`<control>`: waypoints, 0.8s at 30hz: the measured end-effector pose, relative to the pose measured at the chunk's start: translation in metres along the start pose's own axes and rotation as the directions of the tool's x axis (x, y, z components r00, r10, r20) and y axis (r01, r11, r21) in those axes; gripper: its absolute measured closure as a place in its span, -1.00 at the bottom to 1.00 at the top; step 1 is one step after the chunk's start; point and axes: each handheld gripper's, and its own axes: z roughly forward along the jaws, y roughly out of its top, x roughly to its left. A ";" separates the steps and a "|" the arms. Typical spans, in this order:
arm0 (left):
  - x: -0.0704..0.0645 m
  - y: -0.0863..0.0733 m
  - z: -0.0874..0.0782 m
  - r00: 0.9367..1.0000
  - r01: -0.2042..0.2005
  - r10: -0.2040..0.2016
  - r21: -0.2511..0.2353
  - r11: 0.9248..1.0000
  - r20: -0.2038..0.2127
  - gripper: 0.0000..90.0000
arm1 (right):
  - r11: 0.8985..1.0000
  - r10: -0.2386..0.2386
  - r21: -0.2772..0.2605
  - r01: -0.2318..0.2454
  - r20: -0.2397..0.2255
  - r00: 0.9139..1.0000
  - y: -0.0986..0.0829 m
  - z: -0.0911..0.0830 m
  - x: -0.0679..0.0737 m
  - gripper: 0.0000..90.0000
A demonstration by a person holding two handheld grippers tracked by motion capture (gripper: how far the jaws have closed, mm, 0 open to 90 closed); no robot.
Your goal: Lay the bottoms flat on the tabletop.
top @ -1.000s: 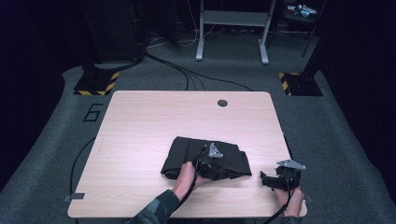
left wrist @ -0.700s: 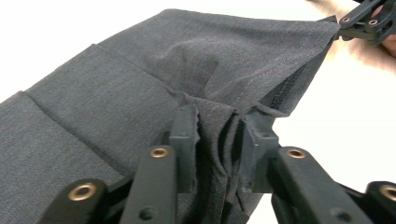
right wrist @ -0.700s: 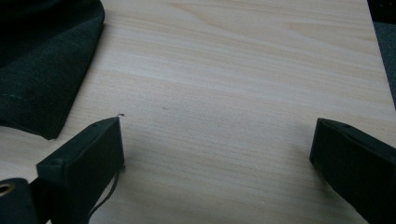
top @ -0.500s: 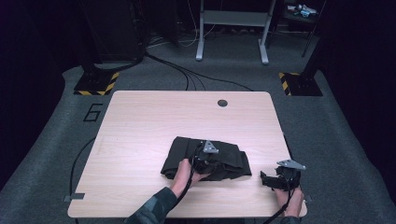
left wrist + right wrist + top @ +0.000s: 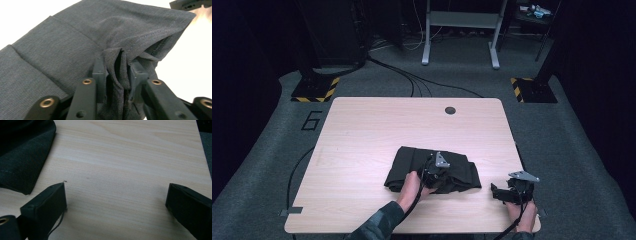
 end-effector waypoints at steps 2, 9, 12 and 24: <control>0.000 0.000 -0.001 1.000 -0.003 0.003 -0.001 1.000 -0.002 0.66 | 1.000 0.000 0.000 0.000 0.000 1.000 0.000 0.000 0.000 -0.94; 0.004 0.001 -0.010 1.000 0.015 -0.015 -0.046 0.999 -0.006 0.68 | 1.000 0.000 0.000 0.000 -0.001 1.000 0.000 0.000 0.000 -0.95; 0.006 0.003 -0.015 1.000 0.021 -0.022 -0.062 0.998 -0.008 0.68 | 1.000 0.000 0.000 0.000 -0.001 1.000 0.000 0.000 0.000 -0.94; 0.020 0.008 -0.042 0.998 0.050 -0.056 -0.142 0.989 -0.041 0.68 | 1.000 0.001 0.000 -0.001 -0.001 1.000 0.000 0.000 0.000 -0.94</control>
